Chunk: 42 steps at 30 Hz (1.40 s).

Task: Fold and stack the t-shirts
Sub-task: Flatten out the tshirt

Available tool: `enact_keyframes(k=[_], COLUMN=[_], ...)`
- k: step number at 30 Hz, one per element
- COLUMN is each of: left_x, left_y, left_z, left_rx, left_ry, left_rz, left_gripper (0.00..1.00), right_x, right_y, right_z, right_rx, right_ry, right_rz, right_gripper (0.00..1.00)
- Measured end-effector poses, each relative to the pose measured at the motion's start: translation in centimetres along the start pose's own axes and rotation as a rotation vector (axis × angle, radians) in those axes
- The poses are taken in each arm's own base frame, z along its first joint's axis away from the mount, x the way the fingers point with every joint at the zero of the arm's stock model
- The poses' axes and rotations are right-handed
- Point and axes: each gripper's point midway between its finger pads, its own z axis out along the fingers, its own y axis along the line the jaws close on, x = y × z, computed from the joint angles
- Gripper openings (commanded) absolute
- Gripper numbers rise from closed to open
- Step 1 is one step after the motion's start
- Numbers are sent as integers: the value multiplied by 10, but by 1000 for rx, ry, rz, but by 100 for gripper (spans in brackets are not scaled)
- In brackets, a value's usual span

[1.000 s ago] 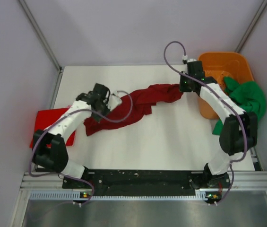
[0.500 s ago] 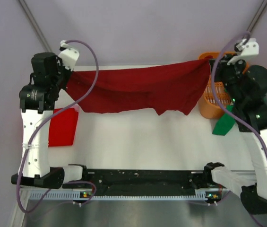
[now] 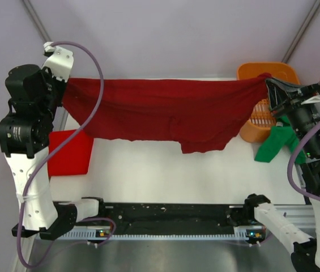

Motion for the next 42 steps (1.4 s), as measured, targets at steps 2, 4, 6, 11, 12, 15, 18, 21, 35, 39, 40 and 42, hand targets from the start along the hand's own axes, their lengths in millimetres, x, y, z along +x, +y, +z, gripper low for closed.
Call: enact_keyframes(k=[2, 4, 6, 11, 12, 15, 18, 21, 35, 39, 40, 42], left_x=[3, 12, 24, 67, 77, 112, 143, 160, 244, 318, 334, 361], left_y=[-3, -12, -26, -84, -99, -146, -179, -194, -248, -265, -268, -272], left_z=[3, 16, 36, 126, 148, 216, 268, 301, 118, 87, 82, 71], left_rx=[6, 23, 47, 147, 178, 256, 289, 279, 777, 883, 898, 931], left_ry=[9, 38, 75, 211, 246, 348, 438, 477, 393, 530, 558, 599], left_rz=[3, 13, 30, 82, 94, 115, 139, 147, 467, 573, 601, 655], left_gripper=[0, 0, 0, 14, 24, 46, 70, 73, 72, 74, 74, 75], right_x=[-4, 2, 16, 112, 143, 247, 350, 420, 429, 451, 461, 475], right_y=[3, 4, 2, -8, -11, -22, -41, -56, -27, -8, -4, -1], right_z=[1, 10, 29, 111, 129, 174, 200, 213, 40, -25, -47, -81], right_rx=[-20, -28, -29, -25, -24, -9, 53, 116, 247, 263, 274, 305], right_ry=[-16, -9, 23, 232, 295, 500, 726, 896, 1206, 1333, 1383, 1470], right_rz=[-2, -2, -6, -13, -14, -15, -23, -41, 22, 86, 107, 136], right_gripper=[0, 0, 0, 0, 0, 21, 43, 53, 69, 70, 70, 70])
